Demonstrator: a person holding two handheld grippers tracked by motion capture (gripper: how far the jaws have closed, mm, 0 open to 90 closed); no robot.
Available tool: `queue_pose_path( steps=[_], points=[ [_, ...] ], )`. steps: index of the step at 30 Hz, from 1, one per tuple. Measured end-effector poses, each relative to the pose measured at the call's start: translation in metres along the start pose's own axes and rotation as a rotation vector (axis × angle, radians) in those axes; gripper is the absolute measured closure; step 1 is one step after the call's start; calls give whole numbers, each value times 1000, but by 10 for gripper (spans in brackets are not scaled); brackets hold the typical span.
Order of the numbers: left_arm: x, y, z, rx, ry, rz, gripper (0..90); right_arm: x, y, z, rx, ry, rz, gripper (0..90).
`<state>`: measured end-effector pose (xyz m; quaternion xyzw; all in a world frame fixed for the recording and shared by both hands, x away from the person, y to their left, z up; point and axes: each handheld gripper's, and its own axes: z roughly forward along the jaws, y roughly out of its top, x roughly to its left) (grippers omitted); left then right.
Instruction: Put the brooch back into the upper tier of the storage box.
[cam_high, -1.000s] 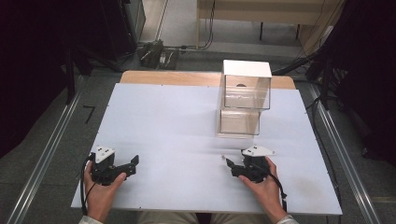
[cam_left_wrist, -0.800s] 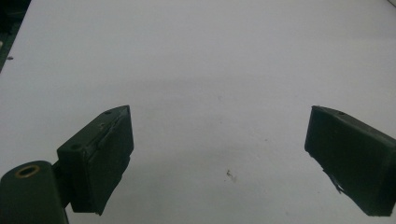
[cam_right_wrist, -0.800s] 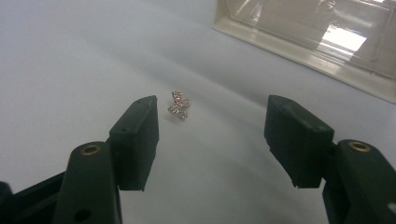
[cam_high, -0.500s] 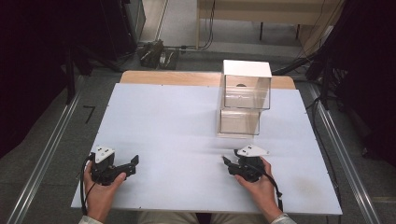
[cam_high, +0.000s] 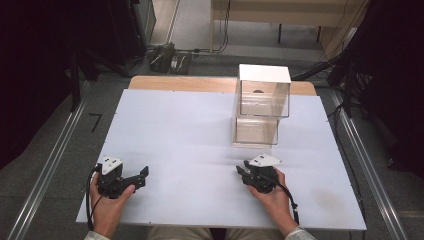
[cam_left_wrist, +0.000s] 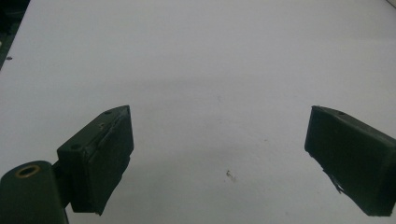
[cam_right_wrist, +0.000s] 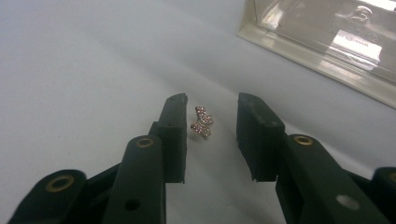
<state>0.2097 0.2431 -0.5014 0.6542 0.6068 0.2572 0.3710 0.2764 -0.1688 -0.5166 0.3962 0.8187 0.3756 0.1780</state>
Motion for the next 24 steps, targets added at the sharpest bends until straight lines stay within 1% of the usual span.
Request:
queue_pose_path(
  steps=[1, 5, 6, 7, 8, 9, 10, 11, 12, 13, 14, 15, 16, 17, 19, 24],
  points=[
    [0, 0, 0, 0, 0, 0, 91, -1, 0, 1, 2, 4, 0, 647],
    [0, 0, 0, -1, -1, -1, 91, -1, 1, 3, 5, 9, 3, 654],
    [0, 0, 0, -1, 0, -1, 91, -1, 1, 3, 6, 12, -2, 657],
    [0, 0, 0, -2, -1, -3, 91, 0, 1, 4, 11, 8, -3, 682],
    [0, 0, 0, -2, -1, -3, 91, 0, 1, 4, 11, 8, -3, 682],
    [0, 0, 0, -2, -1, -3, 91, -1, 2, 5, 13, 12, 0, 717],
    [0, 0, 0, -1, 0, -3, 91, -1, 2, 5, 13, 12, 0, 717],
    [0, 0, 0, 0, -1, -2, 91, -1, 2, 5, 16, 13, 4, 762],
    [0, 0, 0, 0, -1, -2, 91, -1, 2, 5, 16, 13, 4, 762],
    [0, 0, 0, 0, -1, -3, 91, -2, 2, 6, 18, 11, 5, 790],
    [0, 0, 0, 0, -1, -3, 91, -2, 2, 6, 18, 11, 5, 790],
    [0, 0, 0, -1, 0, -3, 91, -3, 2, 6, 15, 12, 5, 818],
    [0, 0, 0, -1, -1, -2, 91, -3, 2, 6, 15, 12, 5, 818],
    [0, 0, 0, -1, -1, -2, 91, -3, 2, 5, 15, 13, 18, 845],
    [0, 0, 0, 0, -2, -2, 91, -5, 2, 4, 13, 14, 20, 861],
    [0, 0, 0, -3, -2, -2, 91, -6, 2, 3, 13, 19, 25, 866]
  ],
)
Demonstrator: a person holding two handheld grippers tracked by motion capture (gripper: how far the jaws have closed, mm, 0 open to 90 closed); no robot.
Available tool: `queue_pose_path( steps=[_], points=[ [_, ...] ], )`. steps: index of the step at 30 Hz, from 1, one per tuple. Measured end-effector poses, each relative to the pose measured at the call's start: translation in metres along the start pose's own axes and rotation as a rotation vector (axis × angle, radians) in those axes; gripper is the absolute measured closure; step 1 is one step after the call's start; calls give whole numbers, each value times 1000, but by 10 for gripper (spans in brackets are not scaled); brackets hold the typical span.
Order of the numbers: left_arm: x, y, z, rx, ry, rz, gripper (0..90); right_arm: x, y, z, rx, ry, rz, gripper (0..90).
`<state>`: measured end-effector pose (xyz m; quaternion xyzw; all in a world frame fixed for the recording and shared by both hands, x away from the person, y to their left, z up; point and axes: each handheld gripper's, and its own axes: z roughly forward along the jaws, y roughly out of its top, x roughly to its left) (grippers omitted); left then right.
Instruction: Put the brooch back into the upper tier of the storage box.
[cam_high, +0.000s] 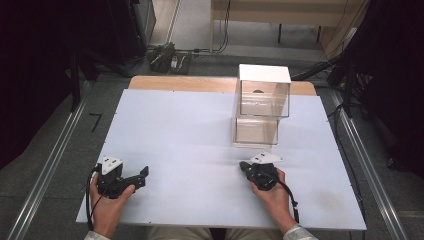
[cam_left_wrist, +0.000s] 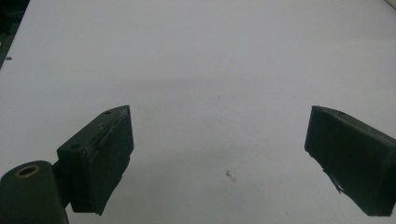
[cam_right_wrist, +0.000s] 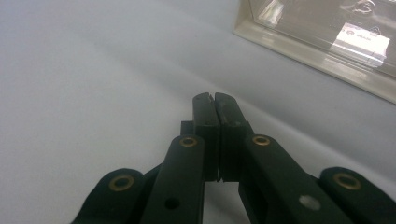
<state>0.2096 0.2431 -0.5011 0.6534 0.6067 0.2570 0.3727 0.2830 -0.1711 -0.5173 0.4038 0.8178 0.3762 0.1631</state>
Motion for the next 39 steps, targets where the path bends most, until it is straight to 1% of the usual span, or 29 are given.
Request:
queue_pose_path(
  steps=[6, 11, 12, 15, 17, 26, 28, 29, 34, 39],
  points=[
    [1, 0, -1, 0, 3, 1, 91, -1, 2, -3, -4, 11, 11, 871],
    [1, 0, -1, -1, 2, 0, 92, -4, 8, -13, -27, 25, 19, 872],
    [1, 0, -1, -1, 2, 0, 92, -4, 8, -13, -27, 25, 19, 872],
    [1, 0, -1, -1, 2, 0, 92, -6, 11, -20, -31, 37, 37, 872],
    [1, 0, -1, -2, 4, 0, 91, -7, 13, -23, -32, 38, 39, 872],
    [1, 0, -1, -2, 3, 1, 91, -9, 16, -29, -27, 39, 37, 872],
    [0, 0, -1, -2, 3, 1, 91, -9, 17, -31, -27, 35, 40, 872],
    [0, 0, -1, -1, 4, 3, 91, -9, 18, -33, -28, 26, 29, 872],
    [0, 0, -1, -1, 4, 1, 91, -10, 20, -37, -34, 21, 25, 872],
    [0, 0, 0, 0, 0, 0, 91, -14, 25, -45, -39, 6, 21, 872]
  ],
)
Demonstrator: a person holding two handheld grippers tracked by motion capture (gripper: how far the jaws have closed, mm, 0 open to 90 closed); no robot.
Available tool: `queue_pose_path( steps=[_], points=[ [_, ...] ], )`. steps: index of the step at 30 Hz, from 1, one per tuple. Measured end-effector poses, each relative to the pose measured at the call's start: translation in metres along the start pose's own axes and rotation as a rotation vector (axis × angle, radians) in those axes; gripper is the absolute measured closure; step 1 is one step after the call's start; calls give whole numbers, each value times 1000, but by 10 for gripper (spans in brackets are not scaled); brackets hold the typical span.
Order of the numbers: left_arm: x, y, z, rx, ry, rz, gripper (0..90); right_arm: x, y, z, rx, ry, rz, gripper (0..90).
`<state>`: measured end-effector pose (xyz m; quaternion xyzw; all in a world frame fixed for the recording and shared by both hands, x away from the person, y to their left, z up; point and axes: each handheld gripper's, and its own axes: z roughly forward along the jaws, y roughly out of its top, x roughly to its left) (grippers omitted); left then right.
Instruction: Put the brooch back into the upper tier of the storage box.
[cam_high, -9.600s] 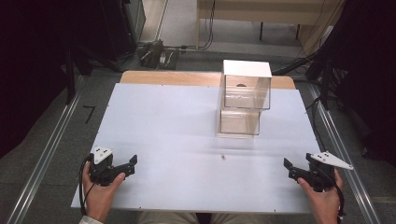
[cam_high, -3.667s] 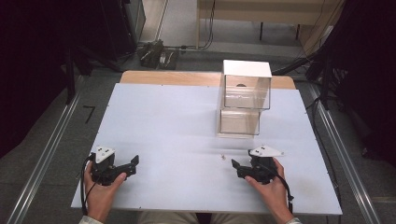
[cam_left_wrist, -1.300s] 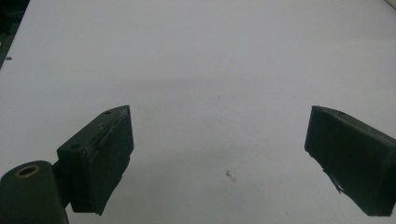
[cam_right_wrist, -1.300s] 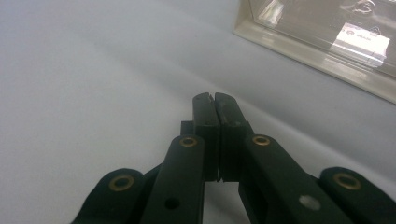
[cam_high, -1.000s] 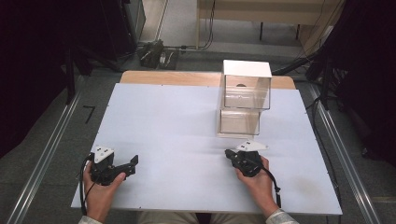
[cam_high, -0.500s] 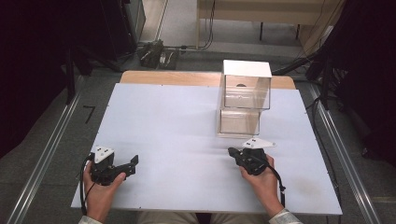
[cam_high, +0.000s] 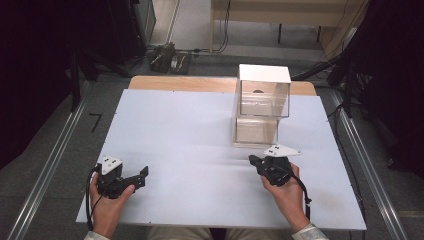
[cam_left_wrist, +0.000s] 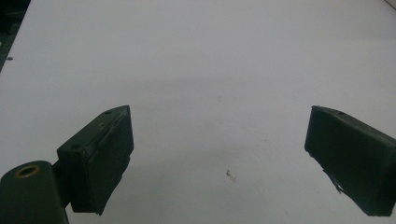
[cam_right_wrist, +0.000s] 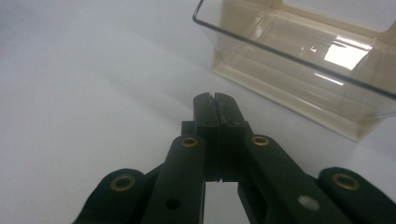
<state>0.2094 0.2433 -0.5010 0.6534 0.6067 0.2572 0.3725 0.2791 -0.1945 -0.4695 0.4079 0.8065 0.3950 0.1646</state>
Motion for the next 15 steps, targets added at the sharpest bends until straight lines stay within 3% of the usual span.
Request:
queue_pose_path(
  steps=[15],
  points=[
    [-1, 0, 1, 1, -1, -2, 91, -7, 10, -19, -21, -5, 10, 872]
  ],
)
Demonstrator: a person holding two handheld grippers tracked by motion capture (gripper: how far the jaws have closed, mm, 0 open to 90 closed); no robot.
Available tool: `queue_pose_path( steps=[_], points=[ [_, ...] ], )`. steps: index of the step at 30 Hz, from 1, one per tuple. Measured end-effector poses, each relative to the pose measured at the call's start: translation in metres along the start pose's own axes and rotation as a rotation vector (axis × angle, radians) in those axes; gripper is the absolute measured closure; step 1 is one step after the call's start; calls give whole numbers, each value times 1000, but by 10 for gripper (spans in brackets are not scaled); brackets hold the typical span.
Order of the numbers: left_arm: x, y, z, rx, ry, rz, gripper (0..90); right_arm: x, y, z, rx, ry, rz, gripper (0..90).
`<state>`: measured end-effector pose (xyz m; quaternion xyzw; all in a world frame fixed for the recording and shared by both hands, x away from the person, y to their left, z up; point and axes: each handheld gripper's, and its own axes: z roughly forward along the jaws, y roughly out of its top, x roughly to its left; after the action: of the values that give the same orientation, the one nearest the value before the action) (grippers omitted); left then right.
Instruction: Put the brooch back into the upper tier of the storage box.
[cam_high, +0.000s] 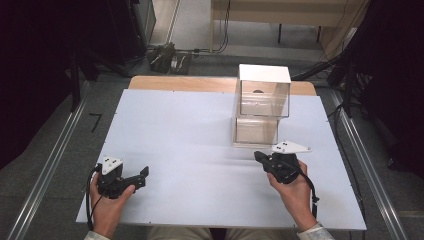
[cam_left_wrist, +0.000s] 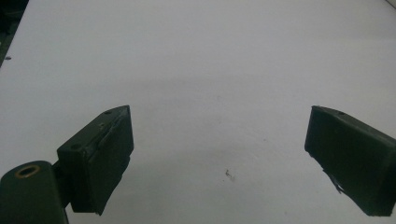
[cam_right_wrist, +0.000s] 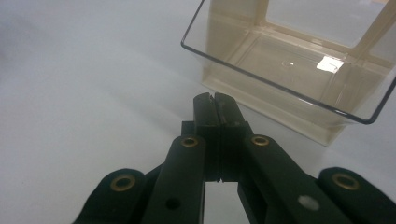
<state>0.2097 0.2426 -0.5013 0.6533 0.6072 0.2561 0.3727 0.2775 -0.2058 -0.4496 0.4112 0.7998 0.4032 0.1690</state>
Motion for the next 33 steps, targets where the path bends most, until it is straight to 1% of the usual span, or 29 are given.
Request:
queue_pose_path(
  steps=[3, 11, 24, 33],
  points=[
    [0, 0, 0, 0, 1, 0, 92, -3, 3, -5, -7, -5, 6, 872],
    [0, 0, 1, 5, 3, 3, 91, -6, 8, -13, -22, -13, 13, 872],
    [0, 0, 2, 10, 0, 4, 91, -9, 17, -22, -47, -18, 15, 872],
    [-1, 0, 2, 10, 0, 5, 92, -14, 26, -28, -66, -23, 17, 872]
  ],
)
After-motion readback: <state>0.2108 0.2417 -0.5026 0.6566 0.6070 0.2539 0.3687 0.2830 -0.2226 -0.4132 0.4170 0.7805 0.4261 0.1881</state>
